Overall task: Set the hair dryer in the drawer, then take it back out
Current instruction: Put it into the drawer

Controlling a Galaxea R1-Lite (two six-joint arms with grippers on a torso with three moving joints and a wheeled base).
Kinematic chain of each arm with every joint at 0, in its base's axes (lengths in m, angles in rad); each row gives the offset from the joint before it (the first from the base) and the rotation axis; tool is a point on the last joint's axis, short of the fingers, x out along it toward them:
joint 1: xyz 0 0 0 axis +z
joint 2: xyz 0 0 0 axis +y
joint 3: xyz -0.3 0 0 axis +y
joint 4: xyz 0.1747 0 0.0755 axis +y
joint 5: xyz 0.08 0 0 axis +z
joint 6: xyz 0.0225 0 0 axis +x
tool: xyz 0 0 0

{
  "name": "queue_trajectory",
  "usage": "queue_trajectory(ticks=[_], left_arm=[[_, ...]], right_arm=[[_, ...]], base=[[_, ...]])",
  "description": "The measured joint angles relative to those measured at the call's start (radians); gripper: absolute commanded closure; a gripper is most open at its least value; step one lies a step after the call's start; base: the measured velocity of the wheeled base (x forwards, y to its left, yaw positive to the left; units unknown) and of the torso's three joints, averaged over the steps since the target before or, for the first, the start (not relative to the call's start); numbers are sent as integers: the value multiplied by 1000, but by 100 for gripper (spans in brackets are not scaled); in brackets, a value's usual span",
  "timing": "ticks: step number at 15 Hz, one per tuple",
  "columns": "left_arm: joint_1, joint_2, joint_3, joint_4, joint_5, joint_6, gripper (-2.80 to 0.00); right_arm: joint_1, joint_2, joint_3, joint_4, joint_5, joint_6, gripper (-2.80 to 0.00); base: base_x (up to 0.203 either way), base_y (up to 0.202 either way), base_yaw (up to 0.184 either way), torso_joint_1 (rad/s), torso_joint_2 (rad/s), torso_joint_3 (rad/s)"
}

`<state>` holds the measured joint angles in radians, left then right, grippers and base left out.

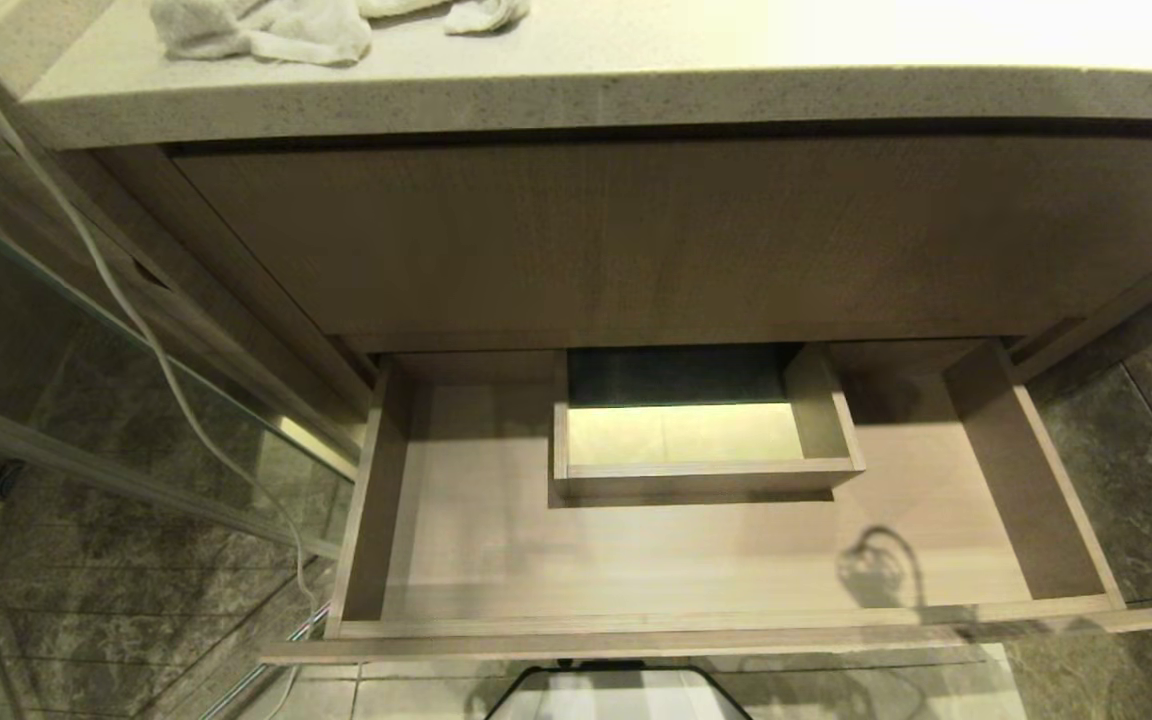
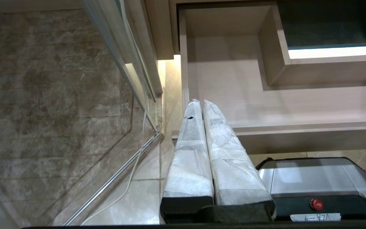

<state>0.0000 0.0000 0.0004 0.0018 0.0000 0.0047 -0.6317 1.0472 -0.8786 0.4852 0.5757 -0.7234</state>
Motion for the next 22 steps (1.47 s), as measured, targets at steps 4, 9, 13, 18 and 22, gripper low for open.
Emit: queue_trajectory(ticks=[4,9,13,18,22], left_arm=[[0,0,-1,0,0,0,0],[0,0,0,0,0,0,0],[0,0,0,1,0,0,0],[0,0,-1,0,0,0,0],[0,0,-1,0,0,0,0]], right_arm=[[1,-5,26,-1,0,-2,0],[6,-14,60,-2,-4,-8,0],[6,-15,70,-2,-4,-9,0],[6,-10,82,1,-5,-7,0],[3,24,83,17,-7,50,0]], base=[[0,0,0,-35,57,22],[0,0,0,-124,204,63],[0,0,0,-150,257,92],[0,0,0,14,47,75],[0,0,0,48,6,42]])
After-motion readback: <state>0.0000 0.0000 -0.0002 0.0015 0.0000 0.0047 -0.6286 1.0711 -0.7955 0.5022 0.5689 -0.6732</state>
